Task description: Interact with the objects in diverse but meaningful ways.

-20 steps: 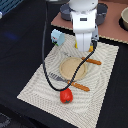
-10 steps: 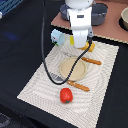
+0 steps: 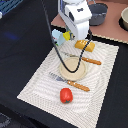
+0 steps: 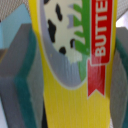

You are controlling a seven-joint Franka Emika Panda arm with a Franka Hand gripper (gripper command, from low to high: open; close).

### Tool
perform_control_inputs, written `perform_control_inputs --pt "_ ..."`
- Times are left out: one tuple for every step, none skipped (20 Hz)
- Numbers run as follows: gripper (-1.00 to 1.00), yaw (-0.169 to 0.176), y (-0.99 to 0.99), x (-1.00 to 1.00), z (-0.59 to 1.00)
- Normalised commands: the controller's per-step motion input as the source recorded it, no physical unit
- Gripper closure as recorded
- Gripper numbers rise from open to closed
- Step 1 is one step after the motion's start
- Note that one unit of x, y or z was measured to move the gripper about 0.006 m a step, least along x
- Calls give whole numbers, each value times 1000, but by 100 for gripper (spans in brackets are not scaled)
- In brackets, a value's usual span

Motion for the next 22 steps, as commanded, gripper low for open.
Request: perform_control_inputs --pt "100 32 94 17 0" --pt "100 31 77 43 0" --pt "100 26 46 17 0" --pt "100 26 34 0 0" --pt "100 26 0 0 -26" --pt "100 26 11 0 -29" --pt "100 27 17 -6 -43" --pt "100 30 14 -26 -57" --pt "100 36 26 -100 -114" --pt "100 56 71 -237 -249" --pt "100 77 31 -314 -317" --pt "100 77 29 -337 -351" --pt "100 81 63 -320 -351" --pt "100 83 77 -320 -377" --pt "100 81 77 -363 -406" --pt "100 76 63 -394 -417" --pt "100 76 77 -386 -429" --pt "100 77 66 -374 -403" --pt "100 76 54 -400 -349" --pt "100 74 37 -374 -237" --pt "100 71 43 -340 -217" --pt "100 69 34 -311 -180"
